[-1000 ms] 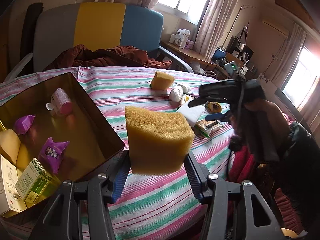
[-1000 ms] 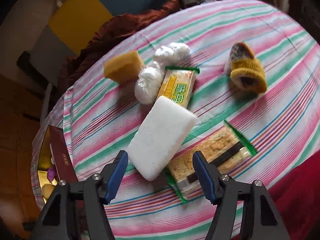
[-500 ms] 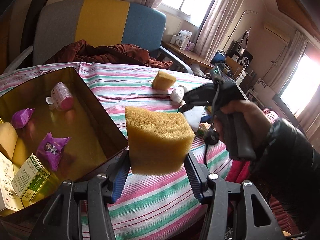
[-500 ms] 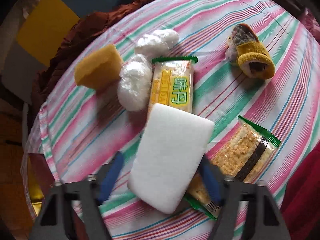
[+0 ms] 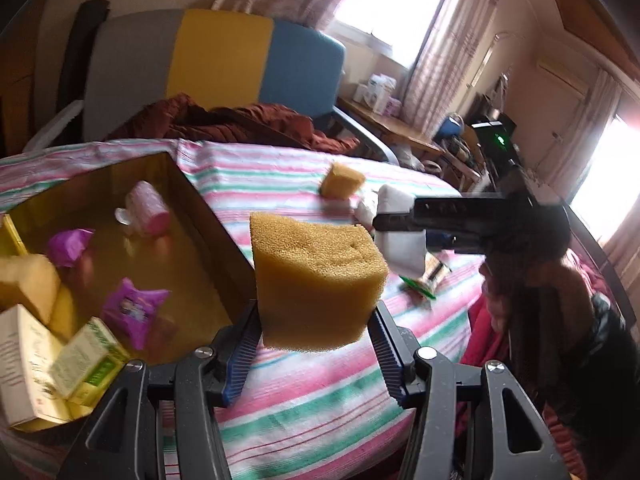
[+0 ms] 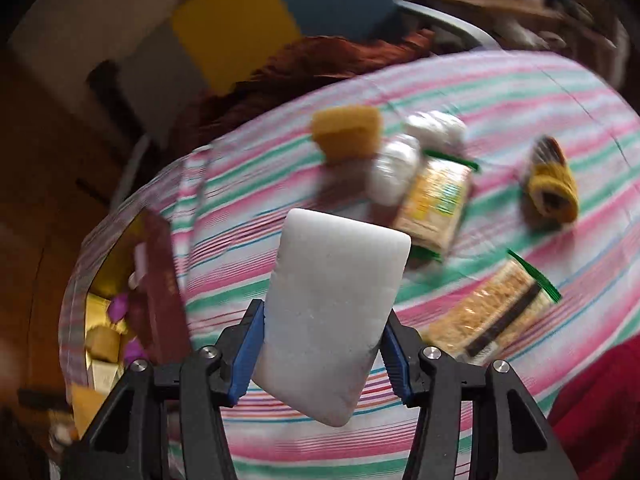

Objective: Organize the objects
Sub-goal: 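Carry sponge and white block into the tray and open both tools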

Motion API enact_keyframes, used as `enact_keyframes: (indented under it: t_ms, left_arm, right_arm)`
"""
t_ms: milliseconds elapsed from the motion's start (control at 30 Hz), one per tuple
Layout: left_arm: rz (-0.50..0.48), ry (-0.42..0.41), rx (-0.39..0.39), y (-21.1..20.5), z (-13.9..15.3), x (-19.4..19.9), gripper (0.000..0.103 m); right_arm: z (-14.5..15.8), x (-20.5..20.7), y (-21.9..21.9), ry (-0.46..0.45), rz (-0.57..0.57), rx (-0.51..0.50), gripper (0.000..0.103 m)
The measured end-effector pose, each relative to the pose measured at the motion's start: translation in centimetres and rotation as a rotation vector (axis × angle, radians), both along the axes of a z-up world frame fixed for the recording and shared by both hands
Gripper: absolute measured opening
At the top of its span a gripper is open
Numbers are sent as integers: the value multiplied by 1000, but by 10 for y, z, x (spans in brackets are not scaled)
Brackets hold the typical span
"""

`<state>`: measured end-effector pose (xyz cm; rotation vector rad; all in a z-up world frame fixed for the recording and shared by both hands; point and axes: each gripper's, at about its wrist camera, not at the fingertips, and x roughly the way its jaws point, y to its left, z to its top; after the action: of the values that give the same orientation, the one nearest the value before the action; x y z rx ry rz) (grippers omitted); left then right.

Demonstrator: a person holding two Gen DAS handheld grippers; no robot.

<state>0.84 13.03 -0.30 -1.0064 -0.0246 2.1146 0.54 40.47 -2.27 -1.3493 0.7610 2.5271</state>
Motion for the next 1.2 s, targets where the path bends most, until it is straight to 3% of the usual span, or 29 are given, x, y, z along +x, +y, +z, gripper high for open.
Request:
enact_keyframes:
  t_ms: [400, 700, 867, 1000, 1100, 1200]
  left_arm:
    - [316, -13, 2, -95, 12, -62, 55]
    - [406, -37, -22, -126, 1, -91, 55]
    - [427, -80, -75, -134, -20, -99, 57]
    - [433, -103, -126, -137, -30, -99, 78]
    - [444, -103, -131, -141, -31, -94, 81]
    - [471, -118, -108, -150, -31, -90, 81]
  right_arm:
    - [12, -40, -97, 72, 305, 0, 56]
    - [2, -55, -162, 21, 504, 74, 57]
    - [-8, -60, -177, -5, 532, 96, 58]
    - [-24, -65, -191, -45, 549, 106, 63]
    - [-31, -62, -195, -60, 549, 102, 80]
    - [-32, -56, -194, -63, 547, 104, 83]
